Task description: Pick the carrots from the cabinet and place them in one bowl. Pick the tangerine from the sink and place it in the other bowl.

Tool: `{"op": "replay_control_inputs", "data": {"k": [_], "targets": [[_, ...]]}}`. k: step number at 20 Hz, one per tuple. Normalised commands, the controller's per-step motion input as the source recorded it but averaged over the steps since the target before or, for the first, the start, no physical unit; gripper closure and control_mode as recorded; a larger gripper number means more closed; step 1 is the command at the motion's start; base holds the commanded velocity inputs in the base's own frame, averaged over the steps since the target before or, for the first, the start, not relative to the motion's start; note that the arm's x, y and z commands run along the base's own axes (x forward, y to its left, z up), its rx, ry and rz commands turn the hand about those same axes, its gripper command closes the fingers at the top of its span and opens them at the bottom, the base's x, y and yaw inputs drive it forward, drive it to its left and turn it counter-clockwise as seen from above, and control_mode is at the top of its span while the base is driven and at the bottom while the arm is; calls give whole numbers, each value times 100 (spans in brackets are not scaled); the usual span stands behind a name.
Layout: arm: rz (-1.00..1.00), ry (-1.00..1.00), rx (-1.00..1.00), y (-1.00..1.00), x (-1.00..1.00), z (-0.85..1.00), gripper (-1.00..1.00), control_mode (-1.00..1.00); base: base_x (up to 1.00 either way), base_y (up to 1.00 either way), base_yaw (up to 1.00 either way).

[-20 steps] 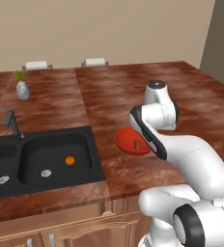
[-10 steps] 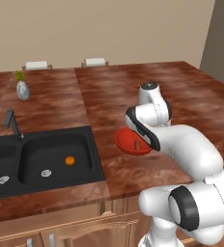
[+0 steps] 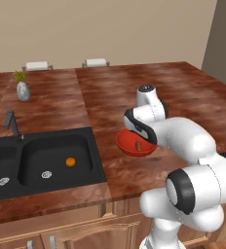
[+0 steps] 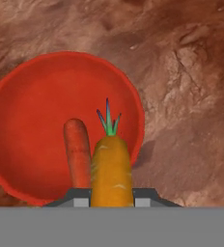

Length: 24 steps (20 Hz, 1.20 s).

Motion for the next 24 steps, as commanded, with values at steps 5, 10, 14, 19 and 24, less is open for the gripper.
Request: {"op": "replay_control_inputs", "data": {"k": [5, 10, 14, 19, 24], "targets": [[0, 0, 1, 0, 31, -16, 100, -100, 0, 0, 0], [0, 2, 3, 0, 10, -16, 100, -100, 0, 0, 0], [0, 4, 2, 0, 8, -19, 100, -100, 0, 0, 0], [0, 3, 1, -1, 8, -18, 100, -100, 0, 0, 0], [0, 1, 2, -1, 10, -17, 100, -100, 0, 0, 0]]}}
